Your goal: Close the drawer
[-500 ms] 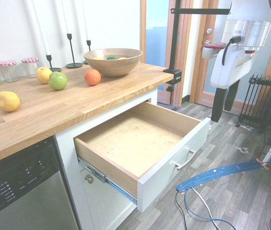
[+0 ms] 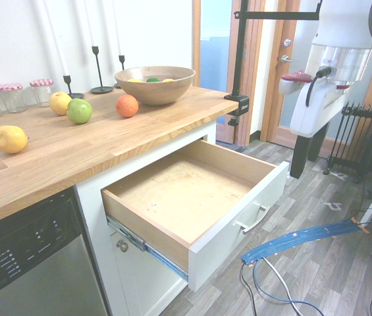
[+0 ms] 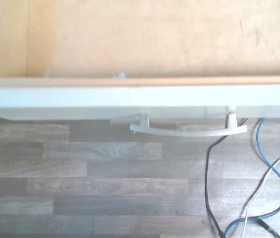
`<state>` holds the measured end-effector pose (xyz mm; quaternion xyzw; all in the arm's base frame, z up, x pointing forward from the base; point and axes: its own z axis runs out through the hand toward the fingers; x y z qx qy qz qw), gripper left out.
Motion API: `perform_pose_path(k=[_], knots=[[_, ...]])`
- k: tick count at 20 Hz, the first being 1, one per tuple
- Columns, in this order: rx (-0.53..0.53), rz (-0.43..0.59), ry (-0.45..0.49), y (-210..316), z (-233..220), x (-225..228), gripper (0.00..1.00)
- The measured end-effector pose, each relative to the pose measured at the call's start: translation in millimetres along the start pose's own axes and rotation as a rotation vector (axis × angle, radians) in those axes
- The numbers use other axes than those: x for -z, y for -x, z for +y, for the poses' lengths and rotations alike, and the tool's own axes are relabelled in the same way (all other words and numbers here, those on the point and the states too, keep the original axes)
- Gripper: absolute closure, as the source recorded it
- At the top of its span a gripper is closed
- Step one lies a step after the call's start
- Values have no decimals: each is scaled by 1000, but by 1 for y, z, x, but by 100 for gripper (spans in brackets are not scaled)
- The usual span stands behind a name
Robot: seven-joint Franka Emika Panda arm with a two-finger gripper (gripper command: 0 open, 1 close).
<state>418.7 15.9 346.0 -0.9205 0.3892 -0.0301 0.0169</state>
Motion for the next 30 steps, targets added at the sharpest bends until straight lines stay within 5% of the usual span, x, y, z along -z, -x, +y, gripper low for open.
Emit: perform_pose_path(k=[22, 23, 30], knots=[[-21, -64, 120, -12, 9, -208, 0], [-24, -67, 122, -13, 9, -213, 100], [-8, -68, 95, -22, 3, -226, 100]])
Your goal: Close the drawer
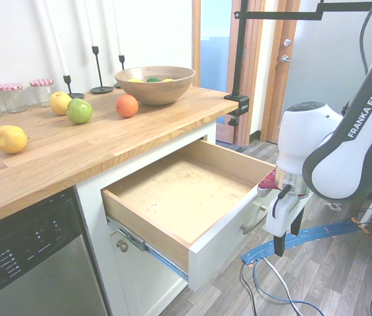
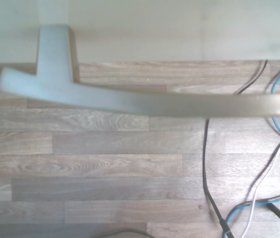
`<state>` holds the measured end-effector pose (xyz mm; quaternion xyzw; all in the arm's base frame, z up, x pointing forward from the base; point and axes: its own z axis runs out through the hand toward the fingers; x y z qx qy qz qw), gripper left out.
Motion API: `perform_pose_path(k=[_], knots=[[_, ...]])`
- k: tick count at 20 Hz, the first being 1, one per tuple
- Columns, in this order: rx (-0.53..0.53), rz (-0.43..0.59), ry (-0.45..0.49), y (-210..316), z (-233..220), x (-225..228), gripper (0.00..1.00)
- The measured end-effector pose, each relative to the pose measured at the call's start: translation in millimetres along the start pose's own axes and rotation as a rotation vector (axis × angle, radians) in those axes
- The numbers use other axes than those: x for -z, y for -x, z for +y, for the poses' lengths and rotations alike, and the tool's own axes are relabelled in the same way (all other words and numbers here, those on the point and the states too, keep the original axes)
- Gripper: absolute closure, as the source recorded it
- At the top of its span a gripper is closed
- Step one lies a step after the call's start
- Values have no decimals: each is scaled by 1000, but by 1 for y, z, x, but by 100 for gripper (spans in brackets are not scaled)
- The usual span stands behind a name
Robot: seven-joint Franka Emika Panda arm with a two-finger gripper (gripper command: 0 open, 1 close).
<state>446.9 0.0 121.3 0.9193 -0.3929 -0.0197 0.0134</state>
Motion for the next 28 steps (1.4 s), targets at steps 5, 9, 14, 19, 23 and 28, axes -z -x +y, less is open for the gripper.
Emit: perform_pose_path(k=[5, 9, 14, 19, 23, 28], knots=[[1, -1, -10, 2, -3, -3, 100], [-3, 5, -16, 1, -3, -2, 100], [-4, 9, -17, -1, -2, -2, 100], [-2, 14, -20, -2, -3, -1, 100], [-4, 13, -21, -2, -4, -1, 100], [-6, 43, -50, -2, -9, -1, 100]])
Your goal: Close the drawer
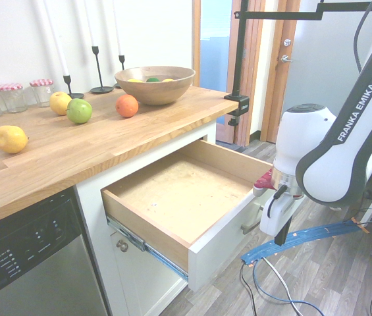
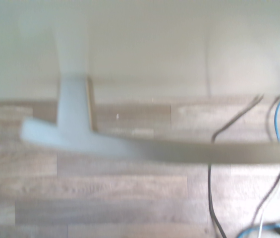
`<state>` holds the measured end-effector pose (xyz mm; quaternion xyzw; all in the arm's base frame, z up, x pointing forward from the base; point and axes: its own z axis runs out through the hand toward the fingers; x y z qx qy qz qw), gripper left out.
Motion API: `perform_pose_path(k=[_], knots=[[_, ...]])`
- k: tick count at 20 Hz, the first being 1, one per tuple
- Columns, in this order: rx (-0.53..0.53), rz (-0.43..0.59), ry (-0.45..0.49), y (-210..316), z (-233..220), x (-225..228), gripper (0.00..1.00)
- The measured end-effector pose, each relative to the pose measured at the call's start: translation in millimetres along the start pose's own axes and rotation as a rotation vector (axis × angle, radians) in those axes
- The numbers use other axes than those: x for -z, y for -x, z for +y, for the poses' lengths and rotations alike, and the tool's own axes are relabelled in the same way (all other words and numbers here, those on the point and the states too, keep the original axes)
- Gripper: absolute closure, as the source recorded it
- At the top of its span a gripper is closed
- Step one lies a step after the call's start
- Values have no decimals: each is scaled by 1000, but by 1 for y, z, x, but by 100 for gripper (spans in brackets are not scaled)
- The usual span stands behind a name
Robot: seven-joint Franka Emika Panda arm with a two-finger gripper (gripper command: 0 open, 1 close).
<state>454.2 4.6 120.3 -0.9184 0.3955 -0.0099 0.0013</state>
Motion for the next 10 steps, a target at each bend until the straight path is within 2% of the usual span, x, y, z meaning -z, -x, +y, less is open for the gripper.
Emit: perform_pose_path(k=[6, 10], knots=[[-26, 83, -76, -14, -14, -1, 100], [-46, 100, -93, -26, -25, -7, 100]])
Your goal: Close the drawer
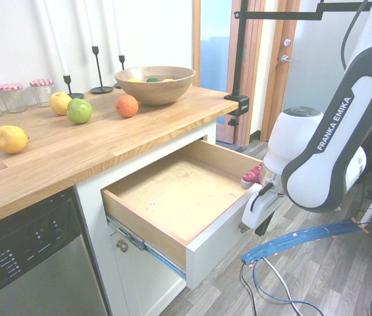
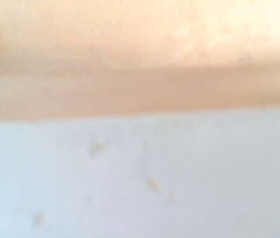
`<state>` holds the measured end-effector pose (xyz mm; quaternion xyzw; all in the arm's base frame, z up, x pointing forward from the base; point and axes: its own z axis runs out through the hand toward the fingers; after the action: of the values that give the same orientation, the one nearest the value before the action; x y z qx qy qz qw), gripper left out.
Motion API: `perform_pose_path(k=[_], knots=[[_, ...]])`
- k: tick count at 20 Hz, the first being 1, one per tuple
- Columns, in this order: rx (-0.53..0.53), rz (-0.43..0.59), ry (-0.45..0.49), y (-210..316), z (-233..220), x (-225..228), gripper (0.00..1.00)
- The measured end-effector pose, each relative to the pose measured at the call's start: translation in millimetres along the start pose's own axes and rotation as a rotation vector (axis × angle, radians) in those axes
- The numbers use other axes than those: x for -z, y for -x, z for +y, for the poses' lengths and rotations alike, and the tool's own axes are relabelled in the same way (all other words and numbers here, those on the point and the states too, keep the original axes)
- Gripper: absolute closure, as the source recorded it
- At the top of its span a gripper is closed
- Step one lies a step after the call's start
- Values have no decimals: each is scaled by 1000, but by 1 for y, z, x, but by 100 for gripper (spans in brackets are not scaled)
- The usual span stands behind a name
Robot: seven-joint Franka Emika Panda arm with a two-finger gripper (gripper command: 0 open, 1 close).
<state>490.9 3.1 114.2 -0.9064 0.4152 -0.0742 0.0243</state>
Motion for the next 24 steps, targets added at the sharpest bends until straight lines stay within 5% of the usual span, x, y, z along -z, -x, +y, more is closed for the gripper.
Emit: perform_pose_path(k=[24], knots=[[-49, 109, -87, -115, -146, -20, 100]])
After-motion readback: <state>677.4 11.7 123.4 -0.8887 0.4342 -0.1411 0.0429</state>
